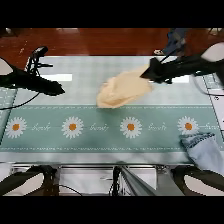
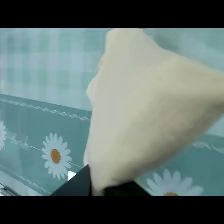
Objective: Fold the shirts.
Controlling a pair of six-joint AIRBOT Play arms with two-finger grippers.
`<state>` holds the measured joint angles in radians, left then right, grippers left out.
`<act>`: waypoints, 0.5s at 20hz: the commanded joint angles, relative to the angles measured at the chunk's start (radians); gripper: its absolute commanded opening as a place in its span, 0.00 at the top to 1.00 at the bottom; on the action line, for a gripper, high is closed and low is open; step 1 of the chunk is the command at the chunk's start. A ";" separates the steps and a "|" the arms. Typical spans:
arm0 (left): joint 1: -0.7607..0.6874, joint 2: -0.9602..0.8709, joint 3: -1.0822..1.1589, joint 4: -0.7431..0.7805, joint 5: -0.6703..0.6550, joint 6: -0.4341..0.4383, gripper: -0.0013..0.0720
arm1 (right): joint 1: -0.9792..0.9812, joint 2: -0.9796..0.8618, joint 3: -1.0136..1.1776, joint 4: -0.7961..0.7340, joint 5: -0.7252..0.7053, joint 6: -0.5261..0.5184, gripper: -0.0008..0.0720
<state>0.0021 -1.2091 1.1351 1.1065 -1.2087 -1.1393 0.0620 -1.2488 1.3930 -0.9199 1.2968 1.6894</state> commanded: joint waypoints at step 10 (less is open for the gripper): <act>0.000 0.000 0.000 -0.008 -0.024 0.082 0.95 | -0.759 0.358 0.183 -0.260 0.563 0.388 0.96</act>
<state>0.0021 -1.2095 1.1351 1.1000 -1.2293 -1.0836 -0.5549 -0.9352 1.5688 -1.1637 1.7512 2.0197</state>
